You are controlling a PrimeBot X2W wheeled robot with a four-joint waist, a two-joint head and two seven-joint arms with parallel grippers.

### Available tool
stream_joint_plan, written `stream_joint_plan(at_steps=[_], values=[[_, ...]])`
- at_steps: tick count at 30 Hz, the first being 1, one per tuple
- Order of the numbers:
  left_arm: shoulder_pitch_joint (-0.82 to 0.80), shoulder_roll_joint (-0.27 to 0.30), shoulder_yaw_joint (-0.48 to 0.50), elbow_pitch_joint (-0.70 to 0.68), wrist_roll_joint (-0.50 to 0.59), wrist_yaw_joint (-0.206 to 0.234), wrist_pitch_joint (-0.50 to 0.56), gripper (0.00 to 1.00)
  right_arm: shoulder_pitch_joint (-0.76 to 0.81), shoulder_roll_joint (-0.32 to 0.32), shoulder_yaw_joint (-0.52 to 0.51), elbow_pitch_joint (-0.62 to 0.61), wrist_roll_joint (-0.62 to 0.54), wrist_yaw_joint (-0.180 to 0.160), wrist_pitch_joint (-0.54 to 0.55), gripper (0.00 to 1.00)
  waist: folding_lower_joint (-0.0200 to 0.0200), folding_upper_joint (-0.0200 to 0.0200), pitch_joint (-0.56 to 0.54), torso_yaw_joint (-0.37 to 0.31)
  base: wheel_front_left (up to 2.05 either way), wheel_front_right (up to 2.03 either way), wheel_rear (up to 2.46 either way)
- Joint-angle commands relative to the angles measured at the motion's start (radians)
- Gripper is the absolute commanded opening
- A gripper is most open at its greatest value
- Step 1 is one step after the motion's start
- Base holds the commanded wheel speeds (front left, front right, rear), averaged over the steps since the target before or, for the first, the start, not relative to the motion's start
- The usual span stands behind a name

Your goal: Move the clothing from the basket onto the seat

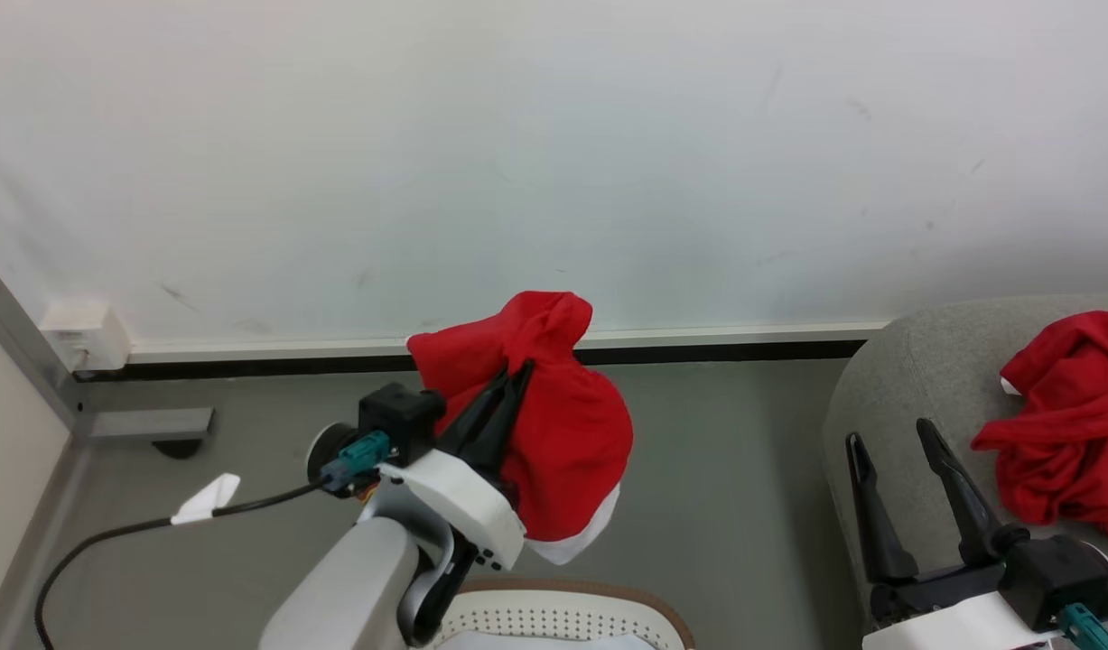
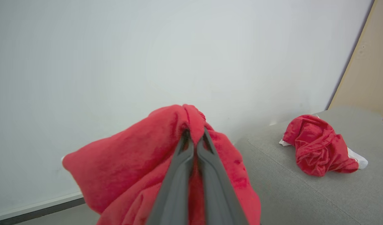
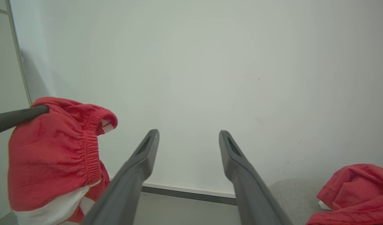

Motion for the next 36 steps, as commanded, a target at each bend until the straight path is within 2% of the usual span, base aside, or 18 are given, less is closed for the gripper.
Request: stream_joint_plan(at_steps=[1, 9, 17, 22, 30, 36], values=[[-0.005, 0.007, 0.005, -0.031, -0.011, 0.006, 0.010, 0.00, 0.015, -0.001, 0.007, 0.002, 0.005, -0.002, 0.001, 1.00, 0.0002, 0.0000, -0.001, 0.001, 0.00, 0.00, 0.00], [0.028, 0.033, 0.013, -0.161, -0.029, 0.035, 0.063, 0.00, 0.017, -0.007, 0.030, -0.002, 0.012, -0.002, 0.001, 1.00, 0.0002, 0.0000, 0.001, -0.002, 0.00, 0.00, 0.00], [0.047, 0.046, 0.011, -0.217, -0.035, 0.053, 0.081, 0.00, -0.003, -0.024, 0.086, 0.005, 0.024, -0.002, 0.001, 1.00, 0.0002, 0.0000, 0.003, -0.009, 0.00, 0.00, 0.00], [0.057, 0.043, -0.012, -0.234, -0.025, 0.048, 0.090, 0.00, -0.044, -0.062, 0.212, 0.016, 0.073, -0.002, 0.001, 1.00, 0.0002, 0.0000, 0.007, -0.004, 0.00, 0.00, 0.00], [0.067, 0.012, -0.072, -0.242, -0.010, 0.035, 0.103, 0.00, -0.169, -0.173, 0.432, 0.106, 0.176, -0.002, 0.017, 1.00, 0.0002, 0.0000, 0.007, 0.043, 0.00, 0.00, 0.00], [0.064, -0.015, -0.128, -0.248, -0.006, 0.017, 0.113, 0.00, -0.242, -0.243, 0.604, 0.158, 0.328, -0.002, 0.087, 1.00, 0.0002, 0.0000, 0.001, 0.107, 0.00, 0.00, 0.00]])
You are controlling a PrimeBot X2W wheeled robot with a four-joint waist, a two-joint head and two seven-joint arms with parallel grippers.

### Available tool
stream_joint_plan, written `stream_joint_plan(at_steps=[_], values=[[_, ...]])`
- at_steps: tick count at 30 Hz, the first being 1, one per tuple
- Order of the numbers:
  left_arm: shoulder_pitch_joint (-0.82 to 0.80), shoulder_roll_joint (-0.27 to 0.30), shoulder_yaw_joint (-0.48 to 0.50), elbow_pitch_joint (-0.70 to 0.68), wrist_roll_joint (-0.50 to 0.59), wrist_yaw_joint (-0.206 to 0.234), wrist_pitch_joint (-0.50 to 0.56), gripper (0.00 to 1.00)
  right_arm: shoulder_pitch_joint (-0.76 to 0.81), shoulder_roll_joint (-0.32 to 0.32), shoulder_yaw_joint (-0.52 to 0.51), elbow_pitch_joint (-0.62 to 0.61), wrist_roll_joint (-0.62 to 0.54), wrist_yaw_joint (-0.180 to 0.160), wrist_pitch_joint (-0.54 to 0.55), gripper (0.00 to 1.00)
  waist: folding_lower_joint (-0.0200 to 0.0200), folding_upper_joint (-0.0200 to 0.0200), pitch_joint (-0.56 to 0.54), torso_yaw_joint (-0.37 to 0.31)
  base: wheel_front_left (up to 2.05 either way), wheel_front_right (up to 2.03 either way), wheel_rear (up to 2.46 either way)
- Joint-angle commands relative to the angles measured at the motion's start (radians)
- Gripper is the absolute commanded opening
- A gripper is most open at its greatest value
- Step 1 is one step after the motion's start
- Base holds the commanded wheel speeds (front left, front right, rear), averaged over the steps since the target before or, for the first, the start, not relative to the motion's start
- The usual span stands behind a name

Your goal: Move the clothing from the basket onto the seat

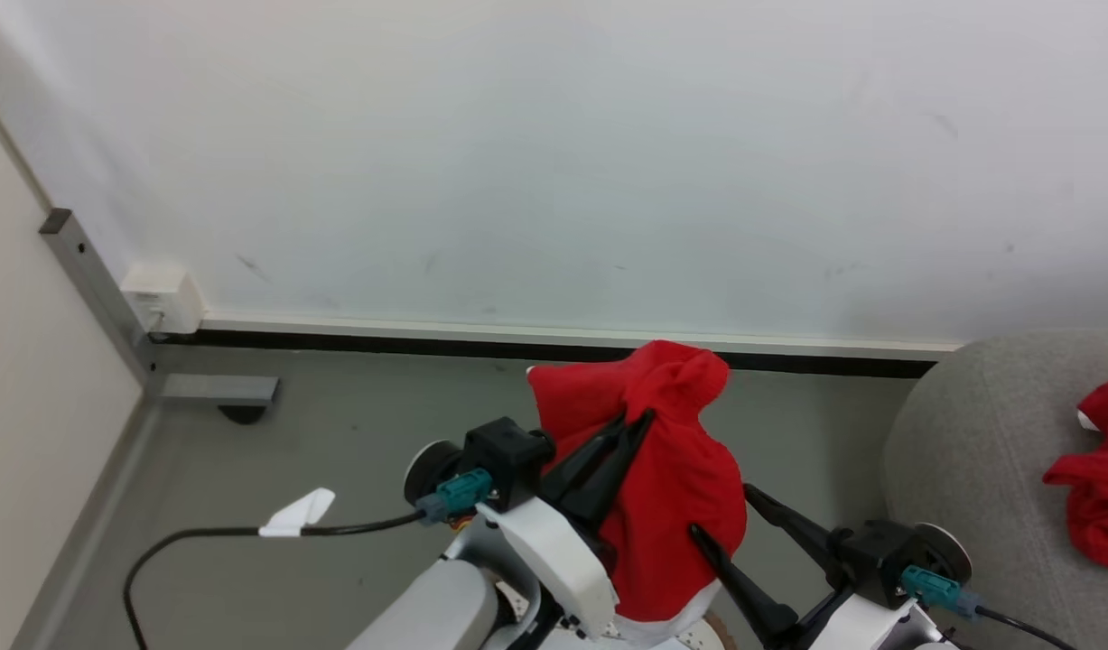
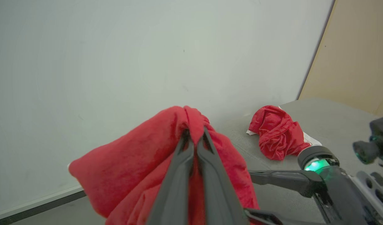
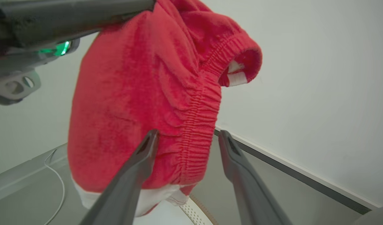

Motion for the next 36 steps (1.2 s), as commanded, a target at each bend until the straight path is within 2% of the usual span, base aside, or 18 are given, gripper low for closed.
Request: stream_joint_plan(at_steps=[1, 7, 11, 15, 16, 17, 18, 19, 26, 35, 36], values=[[0.006, -0.001, -0.005, -0.004, 0.005, -0.004, 0.002, 0.00, -0.021, -0.015, 0.022, 0.007, 0.026, -0.002, 0.003, 1.00, -0.0001, 0.0000, -0.005, 0.025, 0.00, 0.00, 0.00], [0.002, -0.022, -0.061, -0.004, -0.008, -0.023, 0.021, 0.00, -0.093, -0.062, 0.213, 0.041, 0.141, -0.003, -0.022, 1.00, -0.0001, 0.0000, -0.017, 0.092, 0.00, 0.00, 0.00], [0.002, -0.026, -0.090, -0.005, -0.019, -0.031, 0.032, 0.00, -0.129, -0.050, 0.282, 0.099, 0.194, -0.002, -0.060, 1.00, -0.0001, 0.0000, -0.025, 0.131, 0.00, 0.00, 0.00], [0.006, -0.028, -0.102, -0.005, -0.029, -0.034, 0.038, 0.00, -0.145, -0.012, 0.318, 0.161, 0.240, -0.002, -0.085, 1.00, -0.0001, 0.0000, -0.030, 0.154, 0.00, 0.00, 0.00], [0.008, -0.027, -0.103, -0.005, -0.032, -0.034, 0.040, 0.00, -0.151, -0.006, 0.328, 0.177, 0.247, -0.002, -0.084, 0.92, -0.0001, 0.0000, -0.031, 0.158, 0.00, 0.00, 0.00], [0.009, -0.027, -0.103, -0.004, -0.035, -0.032, 0.042, 0.00, -0.157, 0.002, 0.330, 0.193, 0.260, -0.002, -0.088, 0.49, -0.0001, 0.0000, -0.031, 0.160, 0.00, 0.00, 0.00], [0.009, -0.028, -0.103, -0.004, -0.035, -0.031, 0.043, 0.00, -0.162, 0.012, 0.330, 0.206, 0.271, -0.002, -0.090, 0.37, -0.0001, 0.0000, -0.032, 0.163, 0.00, 0.00, 0.00], [0.010, -0.028, -0.103, -0.003, -0.035, -0.029, 0.043, 0.00, -0.166, 0.020, 0.330, 0.215, 0.279, -0.002, -0.092, 0.00, -0.0001, 0.0000, -0.032, 0.164, 0.00, 0.00, 0.00], [0.022, -0.014, -0.095, 0.006, -0.042, -0.015, 0.042, 0.00, -0.136, 0.030, 0.265, 0.185, 0.250, -0.002, -0.092, 0.00, -0.0001, 0.0000, -0.032, 0.152, 0.00, 0.00, 0.00], [0.034, -0.001, -0.069, 0.012, -0.060, 0.016, 0.020, 0.00, -0.100, 0.013, 0.168, 0.133, 0.189, -0.002, -0.092, 0.00, -0.0001, 0.0000, -0.024, 0.087, 0.00, 0.00, 0.00], [0.036, 0.000, -0.068, 0.014, -0.063, 0.015, 0.017, 0.20, -0.094, 0.013, 0.148, 0.127, 0.183, -0.002, -0.092, 0.00, -0.0001, 0.0000, -0.023, 0.078, 0.00, 0.00, 0.00]])
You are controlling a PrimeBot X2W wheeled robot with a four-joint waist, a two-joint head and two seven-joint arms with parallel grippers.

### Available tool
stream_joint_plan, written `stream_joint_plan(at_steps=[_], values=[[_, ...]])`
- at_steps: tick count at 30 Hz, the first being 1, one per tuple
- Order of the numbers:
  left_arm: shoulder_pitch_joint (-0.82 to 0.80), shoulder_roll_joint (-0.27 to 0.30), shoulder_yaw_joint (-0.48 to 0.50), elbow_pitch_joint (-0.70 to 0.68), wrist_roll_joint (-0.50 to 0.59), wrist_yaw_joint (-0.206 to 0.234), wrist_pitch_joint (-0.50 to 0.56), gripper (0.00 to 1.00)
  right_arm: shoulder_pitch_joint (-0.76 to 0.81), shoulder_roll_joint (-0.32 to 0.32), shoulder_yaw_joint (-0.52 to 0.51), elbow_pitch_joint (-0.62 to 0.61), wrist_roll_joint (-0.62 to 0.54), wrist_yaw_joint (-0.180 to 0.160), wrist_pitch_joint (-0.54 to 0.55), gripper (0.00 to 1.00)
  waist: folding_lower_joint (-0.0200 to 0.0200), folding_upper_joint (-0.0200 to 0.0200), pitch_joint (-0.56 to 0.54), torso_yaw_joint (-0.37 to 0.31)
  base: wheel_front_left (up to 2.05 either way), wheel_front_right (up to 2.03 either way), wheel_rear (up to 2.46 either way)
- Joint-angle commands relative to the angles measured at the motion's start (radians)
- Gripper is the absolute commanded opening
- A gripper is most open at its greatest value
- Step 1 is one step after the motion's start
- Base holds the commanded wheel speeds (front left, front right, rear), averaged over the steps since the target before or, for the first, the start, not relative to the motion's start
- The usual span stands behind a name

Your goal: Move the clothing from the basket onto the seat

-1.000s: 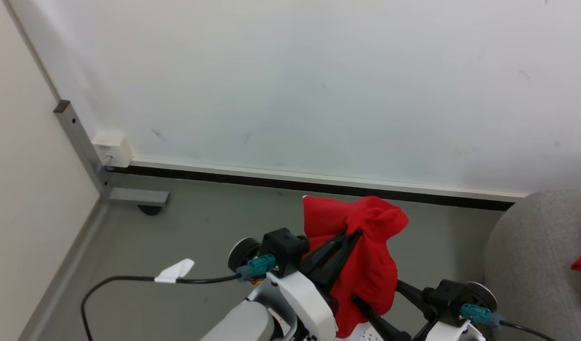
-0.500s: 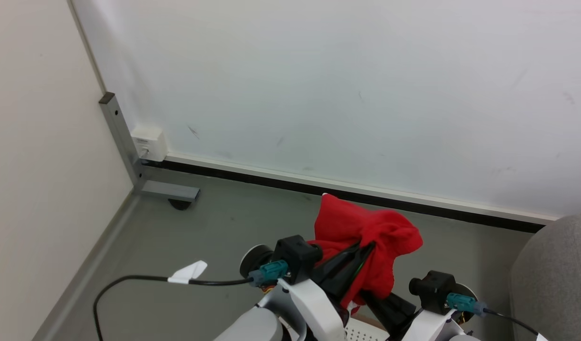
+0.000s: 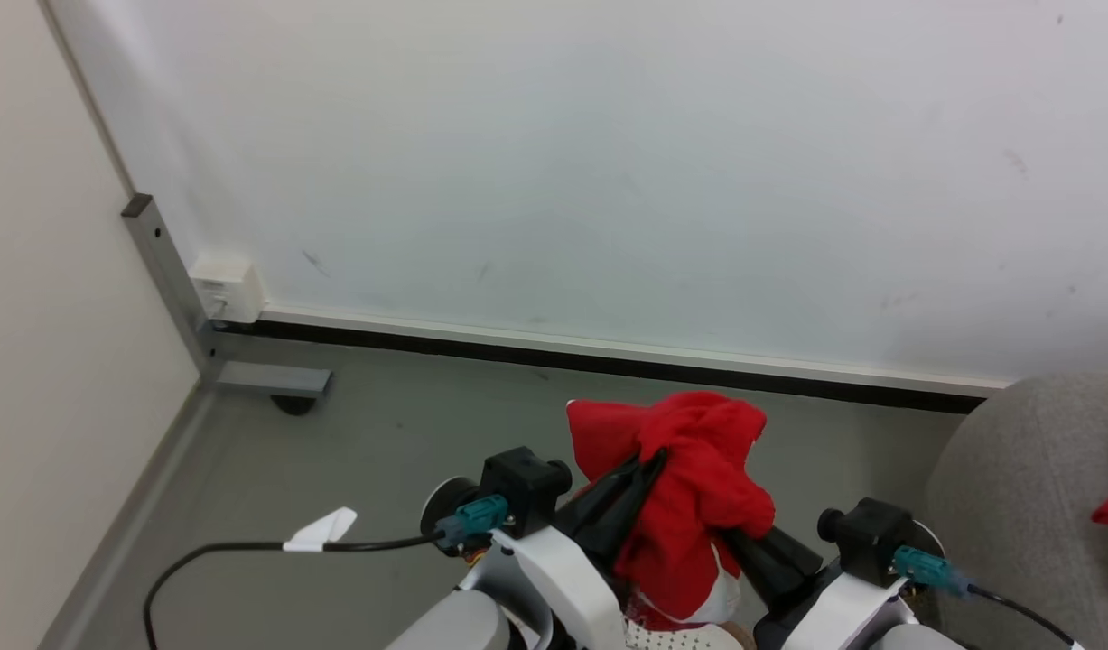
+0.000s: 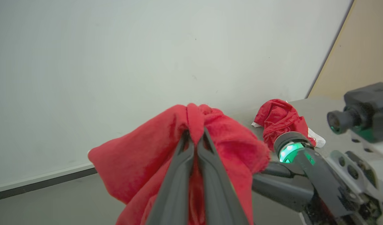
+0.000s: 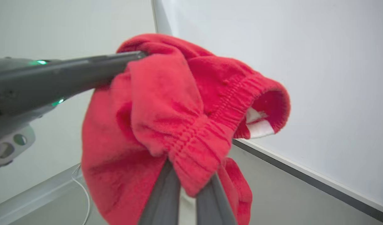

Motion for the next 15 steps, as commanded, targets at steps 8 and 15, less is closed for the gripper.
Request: stream_joint_plan(at_steps=[8, 15], values=[[0.032, 0.002, 0.025, 0.006, -0.042, 0.020, -0.025, 1.00, 0.048, -0.038, -0.164, -0.056, -0.078, -0.002, -0.003, 0.00, 0.0000, -0.0001, 0.017, -0.113, 0.00, 0.00, 0.00], [0.034, 0.020, 0.028, -0.001, -0.032, 0.034, -0.037, 1.00, 0.058, -0.077, -0.287, -0.106, -0.169, -0.002, -0.003, 0.00, 0.0000, -0.0001, 0.033, -0.255, 0.00, 0.00, 0.00]])
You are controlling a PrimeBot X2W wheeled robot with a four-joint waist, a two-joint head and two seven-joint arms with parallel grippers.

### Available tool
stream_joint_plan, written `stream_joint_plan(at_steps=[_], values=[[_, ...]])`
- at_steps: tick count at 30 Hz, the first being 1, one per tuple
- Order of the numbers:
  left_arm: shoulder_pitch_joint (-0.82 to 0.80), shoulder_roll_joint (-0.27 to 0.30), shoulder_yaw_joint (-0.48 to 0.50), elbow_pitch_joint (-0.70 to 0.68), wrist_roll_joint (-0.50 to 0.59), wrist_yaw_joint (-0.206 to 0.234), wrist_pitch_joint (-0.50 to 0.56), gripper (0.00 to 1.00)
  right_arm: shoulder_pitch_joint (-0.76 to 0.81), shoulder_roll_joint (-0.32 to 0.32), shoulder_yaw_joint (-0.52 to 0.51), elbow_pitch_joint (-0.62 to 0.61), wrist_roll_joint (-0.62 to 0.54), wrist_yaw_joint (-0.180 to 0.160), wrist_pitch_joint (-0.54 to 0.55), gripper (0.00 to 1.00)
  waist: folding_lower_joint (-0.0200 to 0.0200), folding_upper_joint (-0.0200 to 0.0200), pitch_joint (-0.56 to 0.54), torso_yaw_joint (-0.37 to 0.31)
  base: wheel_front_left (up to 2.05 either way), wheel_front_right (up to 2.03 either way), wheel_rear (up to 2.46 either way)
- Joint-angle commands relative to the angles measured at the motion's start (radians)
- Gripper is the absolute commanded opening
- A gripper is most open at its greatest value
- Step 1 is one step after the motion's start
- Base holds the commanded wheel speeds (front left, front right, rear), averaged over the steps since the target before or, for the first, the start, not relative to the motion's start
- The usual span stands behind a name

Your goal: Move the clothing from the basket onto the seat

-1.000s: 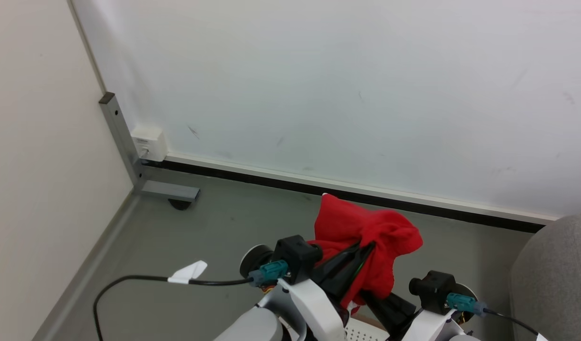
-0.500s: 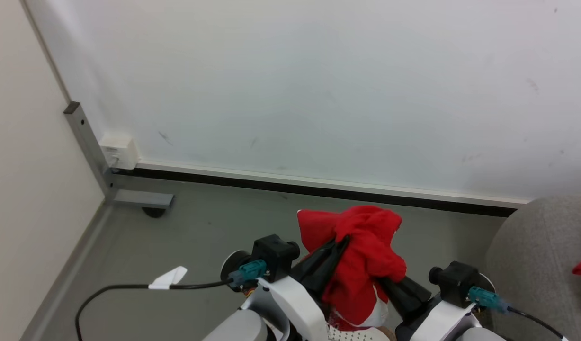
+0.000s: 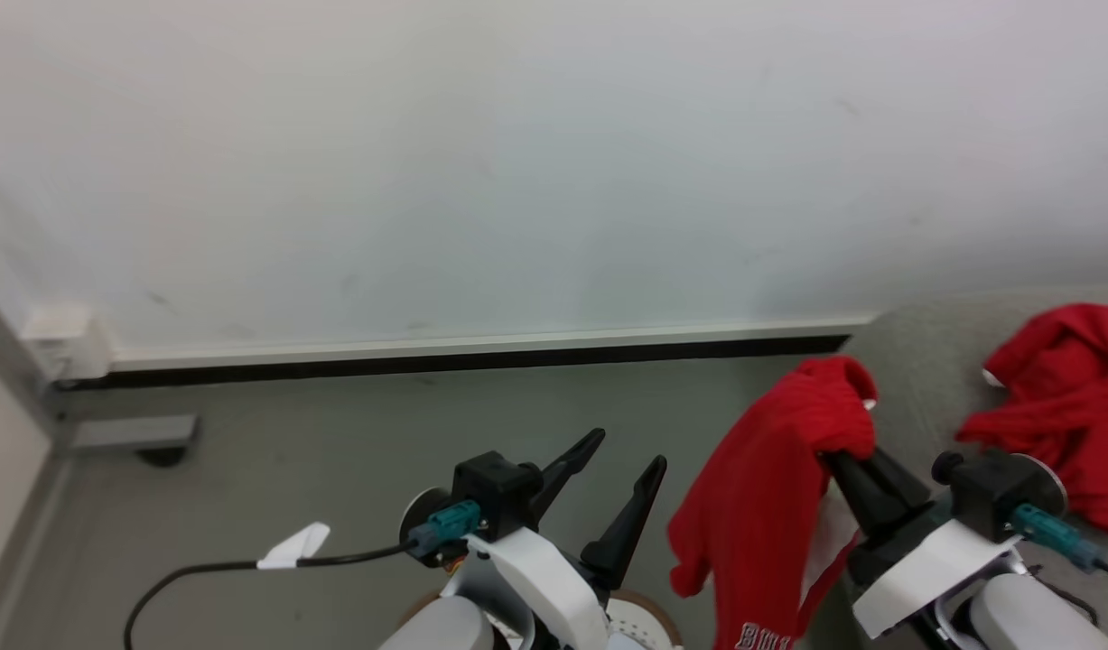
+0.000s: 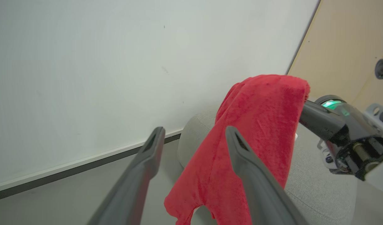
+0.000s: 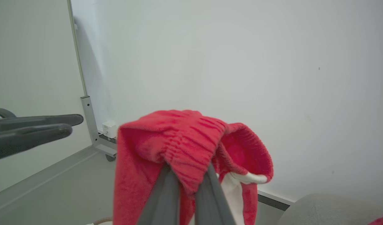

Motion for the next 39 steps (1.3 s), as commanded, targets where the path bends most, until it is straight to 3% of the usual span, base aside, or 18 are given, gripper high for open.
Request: stream_joint_plan(at_steps=[1, 11, 20, 32, 39], values=[[0.005, 0.012, 0.003, -0.004, 0.004, 0.001, -0.008, 1.00, 0.014, -0.017, -0.023, -0.015, -0.020, -0.002, -0.003, 0.00, 0.0000, 0.0000, 0.013, -0.084, 0.00, 0.00, 0.00], [-0.009, 0.025, -0.015, -0.004, 0.024, -0.024, -0.056, 1.00, 0.068, -0.063, -0.186, -0.141, -0.101, -0.002, -0.001, 0.00, 0.0000, 0.0000, 0.042, -0.303, 0.00, 0.00, 0.00], [-0.028, 0.033, -0.031, 0.008, 0.061, -0.036, -0.088, 1.00, 0.126, -0.068, -0.270, -0.203, -0.121, -0.002, -0.001, 0.00, 0.0000, 0.0000, 0.076, -0.449, 0.00, 0.00, 0.00], [-0.064, 0.014, -0.057, 0.040, 0.077, -0.049, -0.095, 1.00, 0.143, -0.059, -0.326, -0.253, -0.083, -0.002, -0.001, 0.00, 0.0000, 0.0000, 0.117, -0.475, 0.00, 0.00, 0.00], [-0.072, 0.022, -0.058, 0.047, 0.083, -0.044, -0.097, 1.00, 0.048, -0.119, -0.351, -0.265, -0.060, -0.002, -0.001, 0.00, 0.0000, 0.0000, 0.154, -0.471, 0.00, 0.00, 0.00]])
